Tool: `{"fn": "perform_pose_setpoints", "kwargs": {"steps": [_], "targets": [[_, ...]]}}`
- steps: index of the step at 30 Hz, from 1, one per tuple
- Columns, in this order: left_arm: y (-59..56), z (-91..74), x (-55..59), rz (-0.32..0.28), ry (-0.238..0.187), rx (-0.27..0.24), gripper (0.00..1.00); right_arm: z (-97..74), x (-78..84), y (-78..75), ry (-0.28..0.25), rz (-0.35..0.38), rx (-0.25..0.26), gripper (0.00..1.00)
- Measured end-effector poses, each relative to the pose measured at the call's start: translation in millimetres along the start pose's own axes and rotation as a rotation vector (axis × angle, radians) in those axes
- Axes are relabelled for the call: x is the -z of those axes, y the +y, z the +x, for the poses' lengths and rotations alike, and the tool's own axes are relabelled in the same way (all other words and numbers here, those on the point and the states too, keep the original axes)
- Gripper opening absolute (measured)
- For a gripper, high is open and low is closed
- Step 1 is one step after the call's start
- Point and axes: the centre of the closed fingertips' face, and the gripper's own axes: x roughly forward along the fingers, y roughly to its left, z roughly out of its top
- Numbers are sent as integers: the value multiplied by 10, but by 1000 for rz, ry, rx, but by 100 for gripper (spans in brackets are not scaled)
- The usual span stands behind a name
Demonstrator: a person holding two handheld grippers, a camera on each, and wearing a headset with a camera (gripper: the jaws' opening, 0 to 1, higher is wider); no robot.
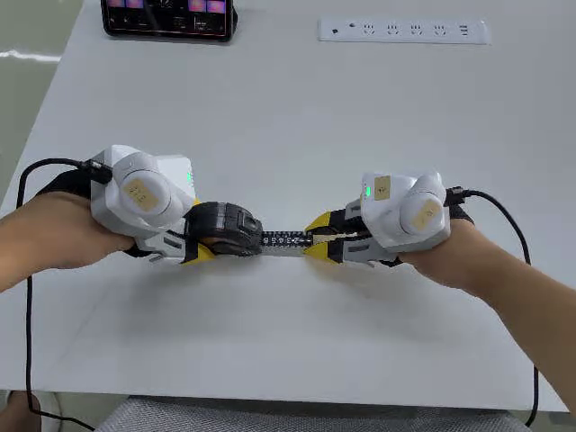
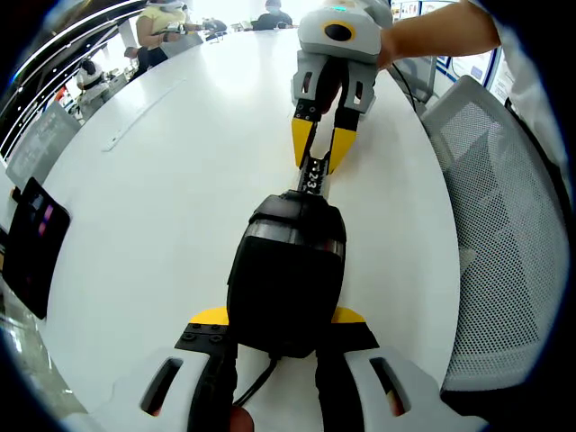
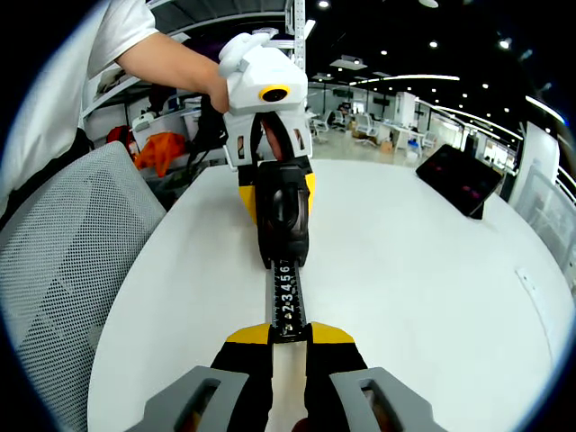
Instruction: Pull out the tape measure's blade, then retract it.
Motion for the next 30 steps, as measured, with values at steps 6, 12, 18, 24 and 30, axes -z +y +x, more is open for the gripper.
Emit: {"fn": "perform_pose_setpoints", "kwargs": {"steps": [6,12,18,24,30], "targets": [[-5,2,-2,3,5,-2,28,-47,43,4,1,8,7,9],[-11,4,-4,2,12,0,28,-94,88,4,5,14,13,9],[-11,12,-6,4,17,0,28,-148,116,5,12,12,17,9],[-12,13,-7,-3,12,1,28,-206,156,2,14,17,24,9],[-14,15,-9,-1,12,-1,28,-258,193,-8,21,18,29,9]]}}
